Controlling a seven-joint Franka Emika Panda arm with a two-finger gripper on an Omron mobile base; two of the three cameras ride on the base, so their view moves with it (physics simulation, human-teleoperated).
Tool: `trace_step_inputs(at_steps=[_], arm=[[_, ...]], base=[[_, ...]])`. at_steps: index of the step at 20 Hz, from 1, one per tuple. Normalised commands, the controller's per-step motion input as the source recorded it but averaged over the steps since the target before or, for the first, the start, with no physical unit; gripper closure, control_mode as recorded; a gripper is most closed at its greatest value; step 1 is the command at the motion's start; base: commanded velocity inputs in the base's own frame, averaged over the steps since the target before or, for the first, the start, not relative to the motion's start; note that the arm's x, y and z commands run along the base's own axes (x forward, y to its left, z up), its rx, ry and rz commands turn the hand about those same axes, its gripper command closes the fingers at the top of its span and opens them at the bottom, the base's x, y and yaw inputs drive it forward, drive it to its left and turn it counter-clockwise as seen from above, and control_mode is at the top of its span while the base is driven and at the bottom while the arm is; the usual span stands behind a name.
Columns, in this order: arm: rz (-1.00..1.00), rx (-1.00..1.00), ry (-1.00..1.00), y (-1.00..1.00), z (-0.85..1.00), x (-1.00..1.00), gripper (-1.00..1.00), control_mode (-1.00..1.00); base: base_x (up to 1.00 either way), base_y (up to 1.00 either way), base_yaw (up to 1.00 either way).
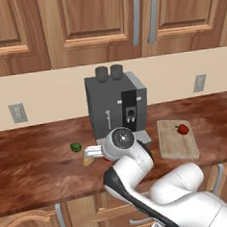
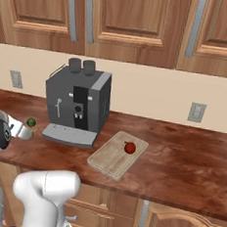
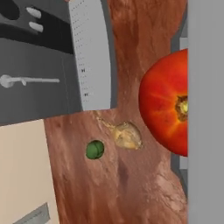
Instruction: Place the avocado, onion, tomato, and bell pepper on the cutting board.
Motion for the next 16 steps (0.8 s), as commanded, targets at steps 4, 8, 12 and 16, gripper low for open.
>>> trace_step_inputs(at_steps=[4, 8, 12, 16], arm=[[-0.08, 0.16, -0.03, -0.57, 0.70, -0.30, 1.00, -1.00], [-0.09, 0.22, 0.00, -0.56, 0.69, -0.32, 1.00, -1.00], [-0.08, 0.22, 0.01, -0.53, 0.64, -0.35, 1.00, -1.00], [-0.25, 0.16, 0.10, -0.39, 0.55, -0.24, 1.00, -1.00]], base=[[0.00, 0.00, 0.00], [0.00, 0.00, 0.00], [0.00, 0.00, 0.00], [0.00, 0.00, 0.00]])
